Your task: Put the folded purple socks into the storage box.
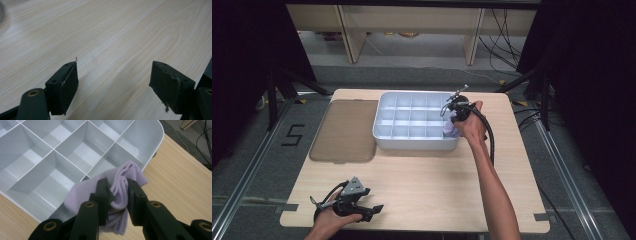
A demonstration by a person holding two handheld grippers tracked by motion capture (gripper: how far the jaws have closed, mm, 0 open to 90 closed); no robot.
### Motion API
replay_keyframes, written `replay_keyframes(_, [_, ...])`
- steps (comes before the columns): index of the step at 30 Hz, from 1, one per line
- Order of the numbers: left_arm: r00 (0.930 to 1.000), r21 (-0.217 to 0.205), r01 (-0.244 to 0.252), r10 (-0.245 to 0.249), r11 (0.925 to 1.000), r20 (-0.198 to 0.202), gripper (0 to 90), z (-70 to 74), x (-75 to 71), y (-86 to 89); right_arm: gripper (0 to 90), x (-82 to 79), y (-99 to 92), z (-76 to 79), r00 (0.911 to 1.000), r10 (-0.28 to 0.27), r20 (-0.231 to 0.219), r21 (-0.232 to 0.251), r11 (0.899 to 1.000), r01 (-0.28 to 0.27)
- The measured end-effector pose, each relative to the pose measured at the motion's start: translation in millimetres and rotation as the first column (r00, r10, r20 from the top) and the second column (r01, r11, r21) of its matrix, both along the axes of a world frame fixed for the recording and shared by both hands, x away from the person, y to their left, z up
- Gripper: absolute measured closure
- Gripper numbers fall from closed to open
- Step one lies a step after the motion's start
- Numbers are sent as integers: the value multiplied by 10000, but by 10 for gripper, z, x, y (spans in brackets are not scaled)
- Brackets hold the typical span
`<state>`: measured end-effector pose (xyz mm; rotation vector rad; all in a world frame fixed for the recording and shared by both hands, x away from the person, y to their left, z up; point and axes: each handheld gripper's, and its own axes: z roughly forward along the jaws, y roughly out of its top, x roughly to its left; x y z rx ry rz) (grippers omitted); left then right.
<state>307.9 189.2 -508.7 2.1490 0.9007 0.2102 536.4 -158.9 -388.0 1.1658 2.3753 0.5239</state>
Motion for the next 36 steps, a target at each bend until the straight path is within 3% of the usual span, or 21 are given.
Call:
replay_keyframes(6, [10000,13,-62,62,10000,-27,221,-7,-8,-12,733,12,24,-60,9999,-56,-121,-128,9999,55])
replay_keyframes(7, [9999,70,122,-122,9999,31,221,0,-2,-6,733,16,15,-67,10000,-12,-68,-272,9996,10])
replay_keyframes(10, [9999,-223,-142,140,9996,-99,221,-11,-17,-25,733,16,11,-90,9998,-55,-169,-295,9996,50])
replay_keyframes(12, [10000,32,87,-87,10000,6,220,-4,-4,-9,733,7,15,-101,9999,-24,-162,-408,9992,17])
replay_keyframes(15, [10000,-102,4,-4,9999,-10,220,-7,-10,-21,732,-5,35,-142,9998,-2,-177,-468,9989,-6])
replay_keyframes(18, [10000,33,91,-91,10000,-10,220,-4,-7,-14,731,-10,67,-182,9993,353,-98,-612,9975,-358])
replay_keyframes(20, [10000,-144,-3,3,9999,-11,220,-11,-9,-23,730,-15,78,-202,9991,416,-76,-540,9977,-420])
replay_keyframes(24, [9999,-89,-65,64,9999,-131,220,-9,-9,-16,729,-40,106,-250,9992,315,-231,-435,9985,-325])
replay_keyframes(26, [10000,31,66,-66,10000,11,220,2,-2,-1,727,-39,100,-282,9990,408,-193,-455,9981,-417])
replay_keyframes(36, [9999,-90,-62,61,9999,-128,220,-7,-11,-15,724,-73,97,-445,9984,506,-270,-347,9981,-515])
